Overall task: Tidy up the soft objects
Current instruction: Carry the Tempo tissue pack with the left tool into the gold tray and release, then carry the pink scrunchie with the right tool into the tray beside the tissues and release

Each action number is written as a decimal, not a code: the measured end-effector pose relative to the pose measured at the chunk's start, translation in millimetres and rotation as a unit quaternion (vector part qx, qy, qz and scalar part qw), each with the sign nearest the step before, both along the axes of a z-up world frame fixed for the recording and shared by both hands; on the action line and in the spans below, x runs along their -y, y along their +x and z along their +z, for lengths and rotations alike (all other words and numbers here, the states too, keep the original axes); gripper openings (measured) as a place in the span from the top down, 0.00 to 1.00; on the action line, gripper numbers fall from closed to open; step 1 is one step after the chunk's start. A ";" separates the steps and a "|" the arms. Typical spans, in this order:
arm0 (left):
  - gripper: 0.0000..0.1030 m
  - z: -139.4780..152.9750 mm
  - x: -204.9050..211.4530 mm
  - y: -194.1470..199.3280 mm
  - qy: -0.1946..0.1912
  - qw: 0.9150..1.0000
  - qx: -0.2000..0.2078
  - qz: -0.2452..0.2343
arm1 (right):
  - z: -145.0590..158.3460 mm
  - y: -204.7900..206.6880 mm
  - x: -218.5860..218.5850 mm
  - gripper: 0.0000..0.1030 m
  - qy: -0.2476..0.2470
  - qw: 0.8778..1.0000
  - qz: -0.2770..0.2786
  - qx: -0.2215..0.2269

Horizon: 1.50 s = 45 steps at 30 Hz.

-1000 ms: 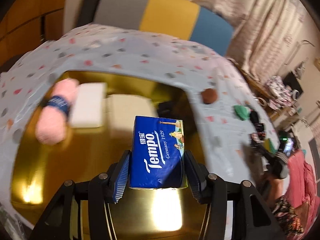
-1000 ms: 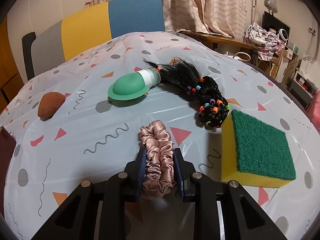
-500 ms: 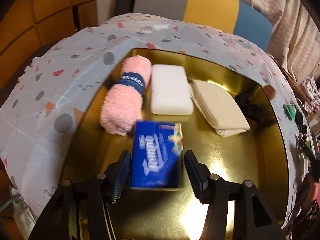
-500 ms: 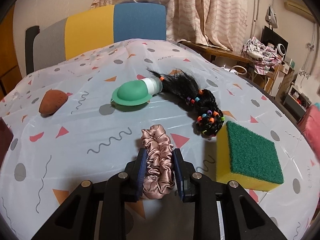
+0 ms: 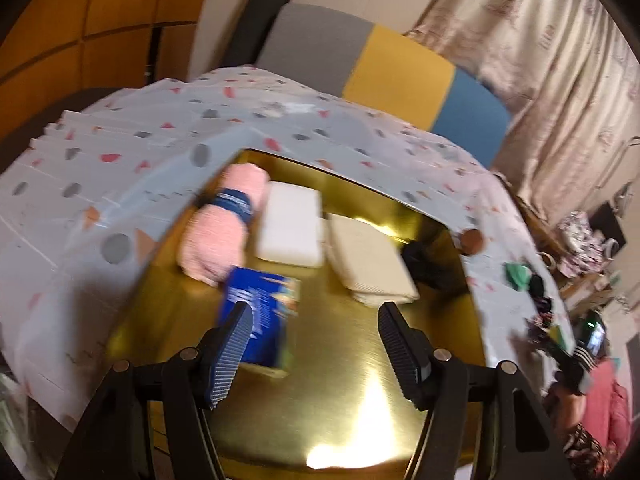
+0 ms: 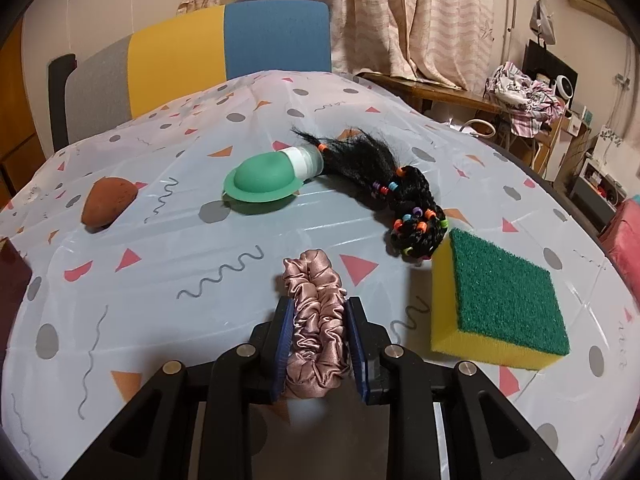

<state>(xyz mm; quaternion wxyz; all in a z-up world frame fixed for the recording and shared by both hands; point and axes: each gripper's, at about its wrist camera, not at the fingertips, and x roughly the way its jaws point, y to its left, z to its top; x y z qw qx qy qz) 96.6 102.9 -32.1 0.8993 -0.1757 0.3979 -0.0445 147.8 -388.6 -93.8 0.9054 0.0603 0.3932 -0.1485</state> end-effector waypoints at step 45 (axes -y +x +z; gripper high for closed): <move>0.36 -1.1 -40.0 -25.3 -0.026 0.997 -0.005 0.075 | 55.2 -17.6 -368.7 0.74 0.140 0.917 0.368 -0.066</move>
